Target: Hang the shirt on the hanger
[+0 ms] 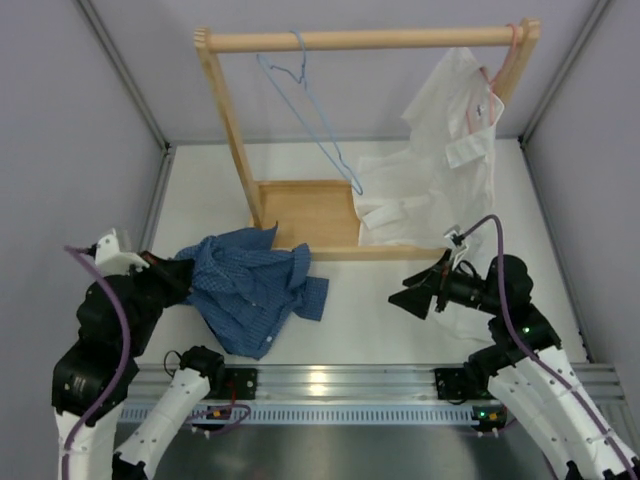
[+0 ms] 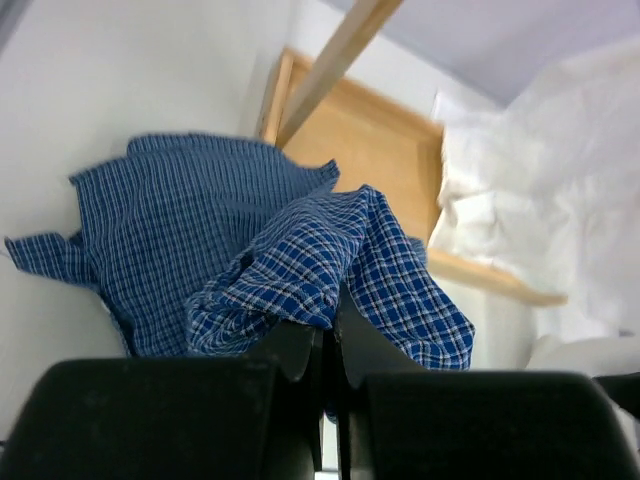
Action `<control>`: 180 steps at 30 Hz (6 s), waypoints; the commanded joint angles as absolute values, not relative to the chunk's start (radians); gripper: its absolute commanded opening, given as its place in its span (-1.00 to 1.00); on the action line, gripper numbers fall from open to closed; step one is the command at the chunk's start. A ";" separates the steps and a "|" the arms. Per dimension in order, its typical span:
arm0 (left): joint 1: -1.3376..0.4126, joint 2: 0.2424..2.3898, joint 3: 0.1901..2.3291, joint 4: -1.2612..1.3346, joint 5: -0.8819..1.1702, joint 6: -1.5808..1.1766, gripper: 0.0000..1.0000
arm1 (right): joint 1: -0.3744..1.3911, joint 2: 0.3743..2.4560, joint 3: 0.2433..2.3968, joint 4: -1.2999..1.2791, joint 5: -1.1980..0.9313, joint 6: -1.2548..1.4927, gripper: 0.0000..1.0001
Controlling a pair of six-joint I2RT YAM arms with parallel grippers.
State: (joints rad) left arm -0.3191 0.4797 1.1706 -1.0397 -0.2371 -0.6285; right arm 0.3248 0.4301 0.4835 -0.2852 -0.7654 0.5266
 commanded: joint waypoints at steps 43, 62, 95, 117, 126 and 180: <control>-0.319 0.528 1.353 -1.123 0.038 -0.440 -1.00 | 0.873 1.779 0.847 0.642 -0.495 0.673 0.61; -0.319 0.586 1.359 -1.002 0.057 -0.416 -1.00 | 0.908 1.086 0.811 0.212 0.054 0.476 -1.00; -0.318 0.558 1.267 -1.085 -0.422 -0.557 0.96 | 1.454 1.479 1.215 -0.101 0.497 0.465 0.99; -0.318 0.497 0.850 -0.874 0.287 -0.629 0.95 | 0.907 1.236 0.792 -0.098 -0.254 0.176 0.62; -0.318 0.472 0.868 -0.876 0.379 -0.626 0.88 | 0.885 1.407 0.844 0.017 -0.321 0.156 -0.03; -1.209 1.623 1.379 -1.092 -0.916 -1.298 0.52 | 0.905 1.213 0.922 -0.305 0.333 0.390 -1.00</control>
